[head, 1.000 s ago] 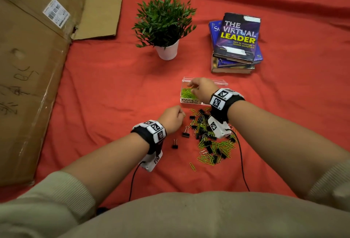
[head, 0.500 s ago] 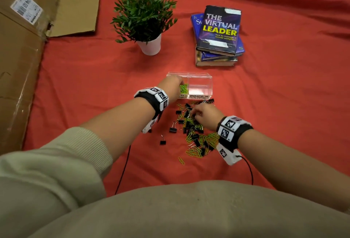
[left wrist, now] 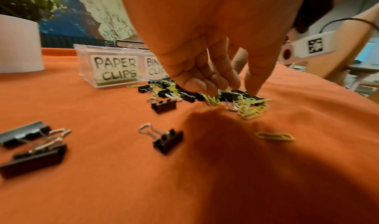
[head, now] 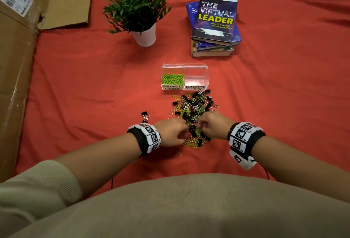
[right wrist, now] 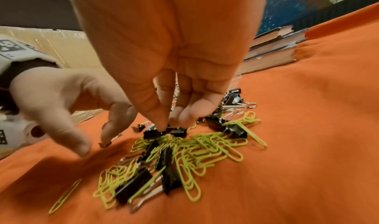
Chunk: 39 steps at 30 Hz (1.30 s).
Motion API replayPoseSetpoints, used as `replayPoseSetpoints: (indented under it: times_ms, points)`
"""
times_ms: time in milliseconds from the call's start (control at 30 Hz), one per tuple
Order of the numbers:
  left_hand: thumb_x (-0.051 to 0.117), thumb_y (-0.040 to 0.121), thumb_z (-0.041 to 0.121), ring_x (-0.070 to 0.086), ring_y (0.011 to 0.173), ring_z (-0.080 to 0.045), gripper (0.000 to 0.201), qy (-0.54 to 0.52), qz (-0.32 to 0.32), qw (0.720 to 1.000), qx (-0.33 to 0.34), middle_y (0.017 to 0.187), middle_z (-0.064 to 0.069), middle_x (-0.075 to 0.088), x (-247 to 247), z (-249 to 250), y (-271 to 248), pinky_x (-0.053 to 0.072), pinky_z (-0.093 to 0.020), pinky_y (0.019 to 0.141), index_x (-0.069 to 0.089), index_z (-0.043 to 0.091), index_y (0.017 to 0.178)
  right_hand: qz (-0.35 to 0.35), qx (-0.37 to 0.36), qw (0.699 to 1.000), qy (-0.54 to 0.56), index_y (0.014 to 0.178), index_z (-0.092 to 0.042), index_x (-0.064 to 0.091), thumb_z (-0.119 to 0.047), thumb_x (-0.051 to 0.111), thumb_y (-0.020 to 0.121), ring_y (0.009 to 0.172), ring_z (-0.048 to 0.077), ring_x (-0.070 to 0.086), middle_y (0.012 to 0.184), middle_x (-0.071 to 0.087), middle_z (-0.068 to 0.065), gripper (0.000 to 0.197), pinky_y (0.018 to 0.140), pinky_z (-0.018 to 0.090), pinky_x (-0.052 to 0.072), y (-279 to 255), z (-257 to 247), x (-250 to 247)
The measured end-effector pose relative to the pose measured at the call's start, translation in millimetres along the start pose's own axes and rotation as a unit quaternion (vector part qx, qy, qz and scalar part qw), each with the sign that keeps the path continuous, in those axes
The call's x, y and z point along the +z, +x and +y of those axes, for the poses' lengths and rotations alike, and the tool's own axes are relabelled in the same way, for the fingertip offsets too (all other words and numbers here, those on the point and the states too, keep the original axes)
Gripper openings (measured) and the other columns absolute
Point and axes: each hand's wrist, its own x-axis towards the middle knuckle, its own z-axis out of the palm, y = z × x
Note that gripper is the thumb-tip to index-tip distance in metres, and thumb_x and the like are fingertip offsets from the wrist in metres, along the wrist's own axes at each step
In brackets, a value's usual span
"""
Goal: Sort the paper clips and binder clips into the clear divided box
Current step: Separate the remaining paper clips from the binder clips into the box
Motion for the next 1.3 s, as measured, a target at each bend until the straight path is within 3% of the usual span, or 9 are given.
replayPoseSetpoints:
  times_ms: [167, 367, 567, 667, 733, 867, 967, 1100, 1300]
  points:
    - [0.064, 0.082, 0.035, 0.055, 0.101, -0.022, 0.028, 0.051, -0.084, 0.995, 0.011, 0.110, -0.002, 0.055, 19.5, 1.9, -12.4, 0.051, -0.037, 0.077, 0.061, 0.017, 0.103, 0.026, 0.046, 0.999, 0.005, 0.101, -0.015, 0.062, -0.008, 0.058, 0.078, 0.093, 0.018, 0.056, 0.103, 0.058, 0.003, 0.024, 0.082, 0.032, 0.049, -17.0, 13.8, 4.6]
    - [0.054, 0.088, 0.021, 0.055, 0.106, -0.028, 0.022, 0.082, -0.083, 0.993, 0.014, 0.114, -0.008, 0.053, 26.4, 7.7, -14.6, 0.049, -0.039, 0.080, 0.059, 0.008, 0.105, 0.043, 0.028, 0.996, -0.070, 0.129, -0.013, 0.050, -0.031, 0.069, 0.079, 0.118, 0.020, 0.041, 0.122, 0.045, 0.005, 0.056, 0.099, 0.030, 0.041, -28.0, 24.7, 16.7]
    - [0.049, 0.084, 0.009, 0.057, 0.090, -0.030, 0.010, -0.046, -0.036, 0.998, -0.028, 0.099, -0.011, 0.061, 27.2, 6.0, -15.7, 0.043, -0.033, 0.073, 0.055, 0.008, 0.092, 0.065, 0.030, 0.994, -0.087, 0.122, -0.009, 0.056, -0.028, 0.060, 0.086, 0.113, 0.026, 0.047, 0.115, 0.051, 0.009, 0.041, 0.095, 0.033, 0.043, -31.5, 20.4, 35.6]
    - [0.049, 0.085, 0.007, 0.059, 0.086, -0.024, 0.017, -0.121, 0.015, 0.990, -0.077, 0.096, -0.008, 0.065, 23.8, 6.2, -14.8, 0.038, -0.024, 0.068, 0.055, 0.011, 0.101, 0.081, 0.034, 0.994, -0.059, 0.115, -0.006, 0.060, -0.021, 0.057, 0.089, 0.111, 0.027, 0.049, 0.112, 0.054, 0.011, 0.031, 0.094, 0.034, 0.043, -33.1, 17.9, 43.0]
    - [0.046, 0.088, 0.008, 0.059, 0.085, -0.023, 0.022, -0.144, 0.036, 0.985, -0.092, 0.095, -0.008, 0.065, 23.2, 7.3, -13.1, 0.042, -0.027, 0.070, 0.052, 0.013, 0.108, 0.093, 0.051, 0.994, -0.028, 0.112, -0.005, 0.060, -0.018, 0.057, 0.090, 0.111, 0.026, 0.048, 0.113, 0.053, 0.012, 0.026, 0.095, 0.032, 0.041, -34.6, 17.3, 47.5]
    - [0.043, 0.091, 0.012, 0.058, 0.094, -0.024, 0.020, -0.123, 0.028, 0.987, -0.104, 0.106, -0.007, 0.060, 27.7, 15.2, -7.9, 0.044, -0.031, 0.078, 0.052, 0.013, 0.109, 0.116, 0.060, 0.991, -0.019, 0.109, -0.002, 0.057, -0.015, 0.055, 0.091, 0.110, 0.028, 0.044, 0.114, 0.049, 0.014, 0.022, 0.097, 0.034, 0.038, -36.2, 15.9, 55.8]
    - [0.048, 0.090, 0.020, 0.056, 0.096, -0.024, 0.019, -0.061, 0.026, 0.995, -0.075, 0.110, -0.007, 0.055, 36.3, 20.9, -5.2, 0.043, -0.031, 0.078, 0.051, 0.013, 0.108, 0.116, 0.050, 0.992, -0.019, 0.111, 0.000, 0.056, -0.010, 0.052, 0.092, 0.110, 0.031, 0.046, 0.115, 0.051, 0.017, 0.022, 0.098, 0.036, 0.038, -35.6, 14.4, 57.1]
    - [0.055, 0.089, 0.026, 0.056, 0.105, -0.025, 0.028, 0.006, 0.031, 0.998, -0.056, 0.116, -0.007, 0.053, 46.1, 21.6, -0.9, 0.048, -0.038, 0.087, 0.047, 0.015, 0.114, 0.134, 0.019, 0.990, -0.033, 0.115, 0.001, 0.056, -0.004, 0.051, 0.088, 0.104, 0.032, 0.049, 0.108, 0.052, 0.017, 0.028, 0.093, 0.041, 0.044, -43.4, 15.8, 59.6]
    - [0.052, 0.094, 0.025, 0.053, 0.110, -0.027, 0.028, 0.052, 0.045, 0.997, -0.041, 0.119, -0.010, 0.050, 41.7, 28.2, 5.5, 0.044, -0.039, 0.090, 0.048, 0.009, 0.116, 0.114, 0.013, 0.991, -0.066, 0.119, -0.001, 0.055, -0.010, 0.056, 0.089, 0.110, 0.029, 0.049, 0.113, 0.053, 0.015, 0.031, 0.096, 0.035, 0.042, -45.8, 18.3, 56.8]
